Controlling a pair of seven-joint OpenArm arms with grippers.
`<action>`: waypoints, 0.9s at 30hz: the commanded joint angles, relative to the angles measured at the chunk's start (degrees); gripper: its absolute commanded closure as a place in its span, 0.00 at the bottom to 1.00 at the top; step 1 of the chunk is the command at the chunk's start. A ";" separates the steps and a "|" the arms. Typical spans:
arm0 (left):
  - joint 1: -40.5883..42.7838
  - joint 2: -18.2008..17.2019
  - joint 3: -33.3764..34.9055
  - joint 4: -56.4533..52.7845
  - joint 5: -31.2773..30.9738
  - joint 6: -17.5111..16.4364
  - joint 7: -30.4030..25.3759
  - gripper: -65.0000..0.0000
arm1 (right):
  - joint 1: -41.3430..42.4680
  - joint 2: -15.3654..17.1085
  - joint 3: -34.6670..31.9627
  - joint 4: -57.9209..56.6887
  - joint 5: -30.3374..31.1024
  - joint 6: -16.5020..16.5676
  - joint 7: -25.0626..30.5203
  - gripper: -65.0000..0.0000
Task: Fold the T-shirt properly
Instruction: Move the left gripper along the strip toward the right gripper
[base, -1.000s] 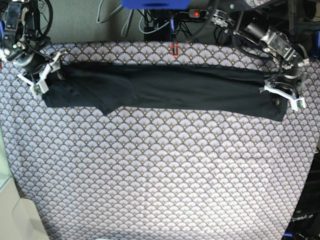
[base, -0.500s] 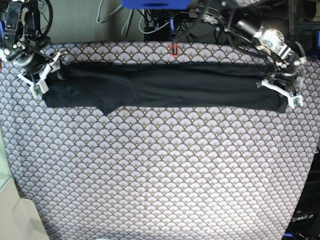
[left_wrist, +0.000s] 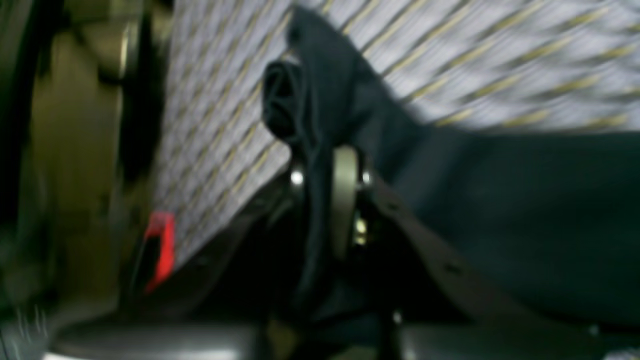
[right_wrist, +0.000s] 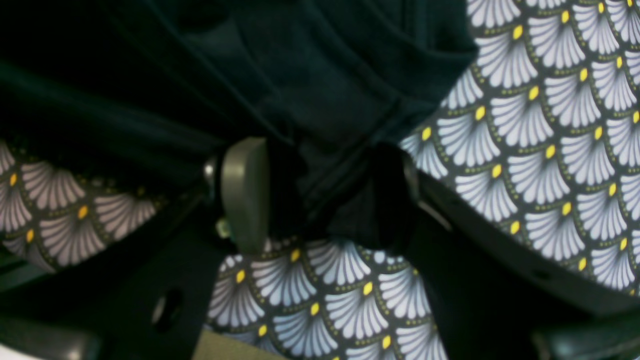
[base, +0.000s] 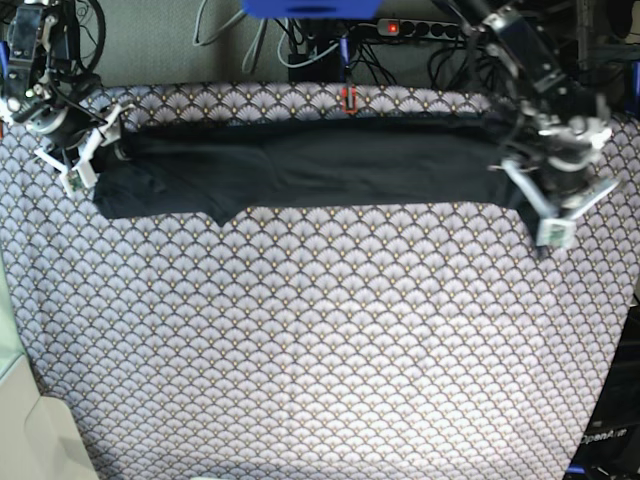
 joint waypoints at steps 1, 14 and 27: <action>0.57 -0.23 1.87 1.53 0.35 0.51 0.97 1.00 | 0.17 1.03 0.49 0.93 0.12 -0.25 0.73 0.48; 1.63 -0.23 21.12 1.71 0.44 0.51 11.52 1.00 | 0.17 1.03 0.49 0.75 0.12 -0.25 0.47 0.48; 2.51 -0.23 50.66 1.45 0.00 2.23 13.10 1.00 | 0.08 0.94 0.49 0.75 0.12 -0.25 0.29 0.48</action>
